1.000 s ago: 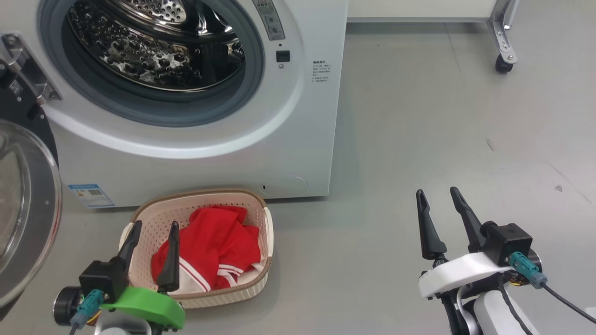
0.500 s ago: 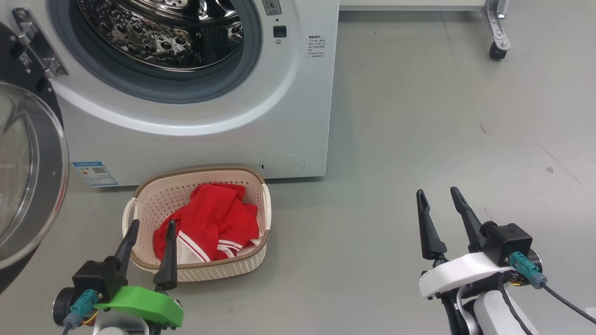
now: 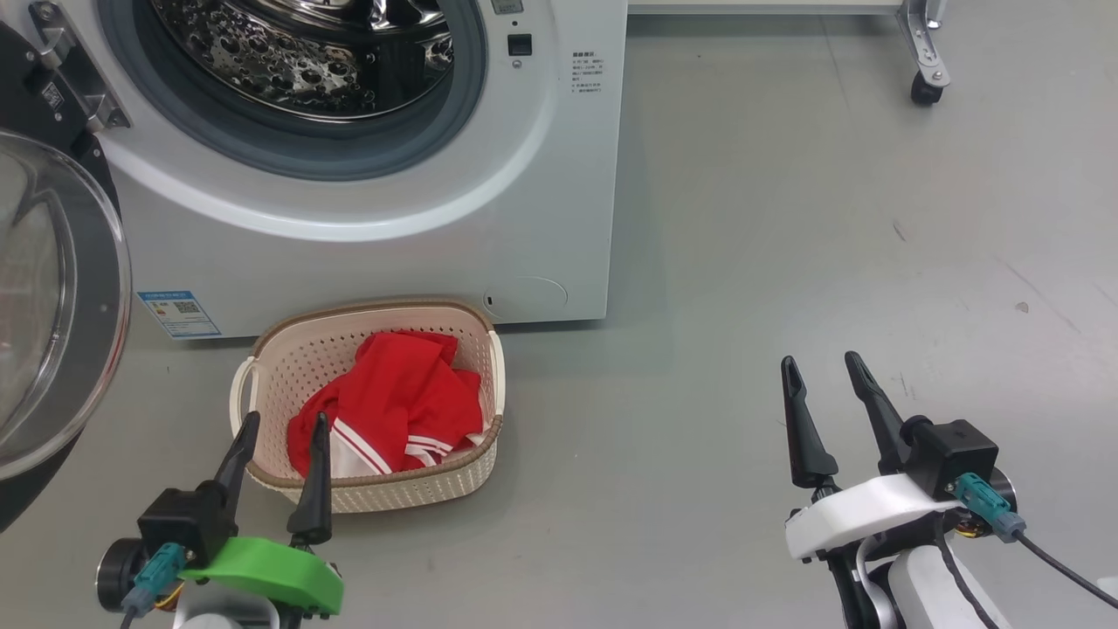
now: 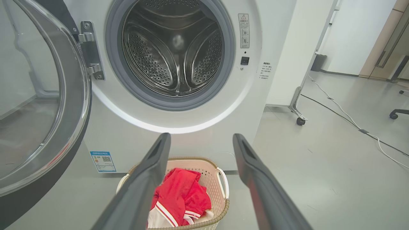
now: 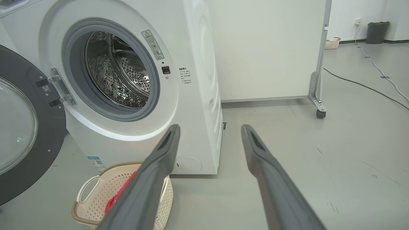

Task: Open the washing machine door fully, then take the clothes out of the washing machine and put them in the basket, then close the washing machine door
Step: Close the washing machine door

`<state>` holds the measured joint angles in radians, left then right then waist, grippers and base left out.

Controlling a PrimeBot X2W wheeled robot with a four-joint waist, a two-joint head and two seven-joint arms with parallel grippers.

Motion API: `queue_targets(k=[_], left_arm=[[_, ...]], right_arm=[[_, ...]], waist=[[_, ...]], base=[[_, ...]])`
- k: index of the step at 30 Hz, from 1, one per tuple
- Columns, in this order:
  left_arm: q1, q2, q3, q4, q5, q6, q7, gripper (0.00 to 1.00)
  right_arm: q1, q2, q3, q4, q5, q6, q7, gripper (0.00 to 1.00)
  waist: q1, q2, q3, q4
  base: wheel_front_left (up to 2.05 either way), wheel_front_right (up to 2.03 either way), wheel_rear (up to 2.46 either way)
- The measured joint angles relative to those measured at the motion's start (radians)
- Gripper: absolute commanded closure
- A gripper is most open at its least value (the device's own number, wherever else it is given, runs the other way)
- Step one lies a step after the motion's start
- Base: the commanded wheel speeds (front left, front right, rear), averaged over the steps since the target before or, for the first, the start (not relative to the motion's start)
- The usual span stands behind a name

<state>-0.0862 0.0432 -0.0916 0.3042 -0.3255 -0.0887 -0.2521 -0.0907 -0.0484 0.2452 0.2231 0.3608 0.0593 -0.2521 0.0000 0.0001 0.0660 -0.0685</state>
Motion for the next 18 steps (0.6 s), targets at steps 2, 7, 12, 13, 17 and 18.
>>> queue_targets(k=[2,7,12,13,17,18], left_arm=[[0.000,0.002,-0.003,0.000,0.009,0.000,0.000,0.00],[0.000,0.002,-0.004,-0.001,0.009,0.000,0.000,0.00],[0.000,0.002,-0.003,-0.001,0.010,0.000,0.000,0.00],[0.000,0.002,-0.003,-0.001,0.010,0.000,0.000,0.00],[0.000,0.002,-0.003,-0.001,0.011,0.003,0.000,0.00],[0.000,0.002,-0.003,-0.001,0.011,0.004,0.000,0.00]], right_arm=[[0.000,0.000,0.000,0.000,0.000,0.000,0.000,0.00],[0.000,0.000,0.001,0.000,0.000,0.000,0.000,0.00],[0.000,0.000,0.005,0.003,0.000,0.000,0.000,0.00],[0.000,0.000,0.005,0.004,0.000,0.000,0.000,0.00],[0.000,0.000,0.007,0.005,0.000,0.000,0.000,0.00],[0.000,0.000,0.007,0.006,0.000,0.000,0.000,0.00]], waist=[[0.0000,0.0000,0.001,0.000],[0.0000,0.0000,0.002,0.001],[0.0000,0.0000,0.000,0.002],[0.0000,0.0000,-0.001,0.002],[0.0000,-0.0001,-0.003,0.003],[0.0000,0.0000,-0.004,0.003]], base=[[-0.03,0.10,-0.06],[0.00,0.00,0.00],[0.00,0.00,0.00],[0.00,0.00,0.00],[0.00,0.00,0.00],[0.00,0.00,0.00]])
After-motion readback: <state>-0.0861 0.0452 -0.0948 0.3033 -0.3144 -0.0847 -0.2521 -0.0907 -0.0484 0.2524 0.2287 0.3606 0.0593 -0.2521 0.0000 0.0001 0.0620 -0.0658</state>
